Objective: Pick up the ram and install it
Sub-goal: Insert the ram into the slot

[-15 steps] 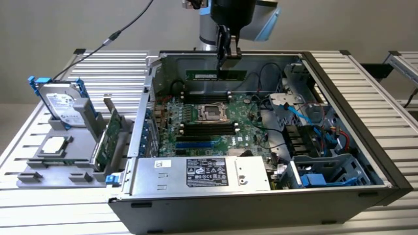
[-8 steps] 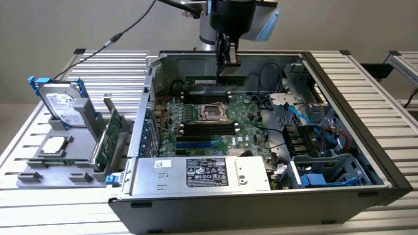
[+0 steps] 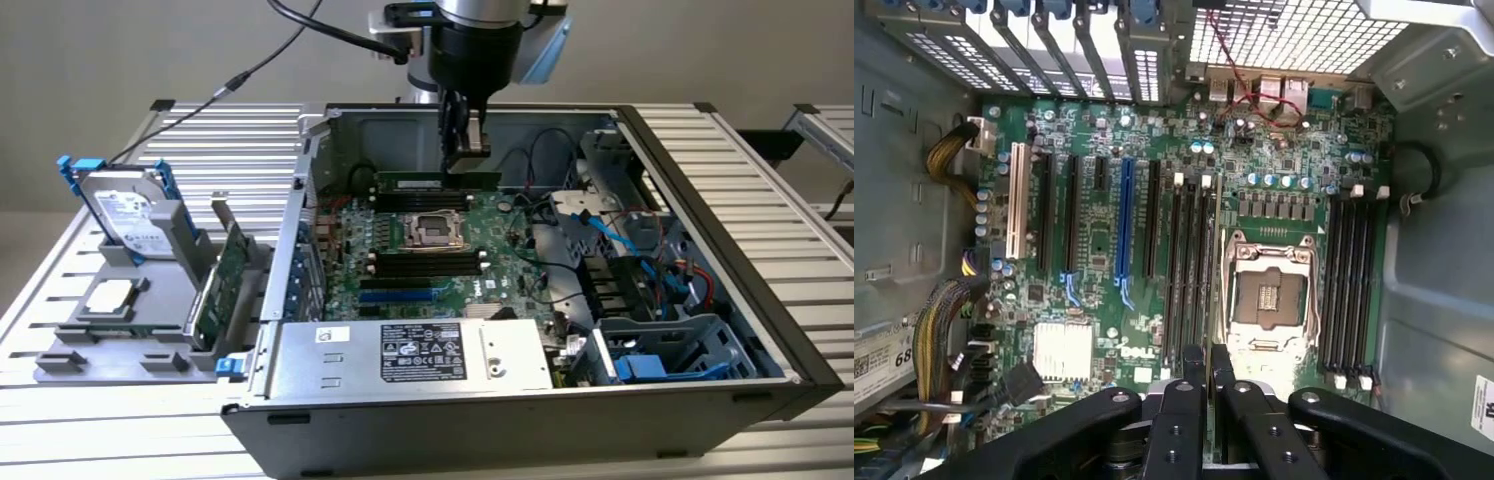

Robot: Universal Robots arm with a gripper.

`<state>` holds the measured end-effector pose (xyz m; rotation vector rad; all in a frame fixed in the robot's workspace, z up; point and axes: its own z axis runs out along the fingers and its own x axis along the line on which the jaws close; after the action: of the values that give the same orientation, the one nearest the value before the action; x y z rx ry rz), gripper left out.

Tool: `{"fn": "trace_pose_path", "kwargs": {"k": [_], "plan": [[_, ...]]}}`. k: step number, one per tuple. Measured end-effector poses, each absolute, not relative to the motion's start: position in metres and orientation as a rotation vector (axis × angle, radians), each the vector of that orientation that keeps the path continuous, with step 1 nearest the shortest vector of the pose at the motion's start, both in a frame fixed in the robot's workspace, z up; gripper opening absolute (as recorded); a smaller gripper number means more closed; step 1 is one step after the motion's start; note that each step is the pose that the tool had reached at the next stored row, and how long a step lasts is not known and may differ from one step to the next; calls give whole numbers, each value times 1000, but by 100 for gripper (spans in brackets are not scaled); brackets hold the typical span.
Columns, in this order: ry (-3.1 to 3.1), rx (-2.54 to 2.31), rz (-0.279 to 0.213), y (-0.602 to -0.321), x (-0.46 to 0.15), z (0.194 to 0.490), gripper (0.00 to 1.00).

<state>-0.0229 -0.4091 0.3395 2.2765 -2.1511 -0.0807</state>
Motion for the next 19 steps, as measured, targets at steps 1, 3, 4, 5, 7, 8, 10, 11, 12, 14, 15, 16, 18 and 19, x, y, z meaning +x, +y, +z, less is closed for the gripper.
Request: {"fn": "trace_pose_path", "kwargs": {"k": [1, 3, 4, 5, 7, 8, 10, 11, 12, 14, 15, 16, 18, 19], "plan": [[-2151, 2277, -81, -410, -23, 338, 14], [-2151, 2277, -81, -411, -23, 334, 14], [-2151, 2277, -81, -411, -23, 332, 14], [-2151, 2277, -81, -411, -23, 330, 14], [-2151, 2277, -81, -411, -23, 327, 14], [-2150, 2277, -81, -411, -23, 325, 14], [-2150, 2278, -81, -411, -23, 321, 14], [-2149, 2278, -81, -411, -23, 319, 14], [-2149, 2278, -81, -411, -23, 318, 14], [-2148, 2279, -81, -411, -23, 314, 14], [-2148, 2280, -81, -412, -23, 312, 14], [-2147, 2280, -81, -412, -23, 310, 14], [-2146, 2281, -81, -412, -23, 307, 14], [-2145, 2282, -81, -413, -23, 305, 14]]}}
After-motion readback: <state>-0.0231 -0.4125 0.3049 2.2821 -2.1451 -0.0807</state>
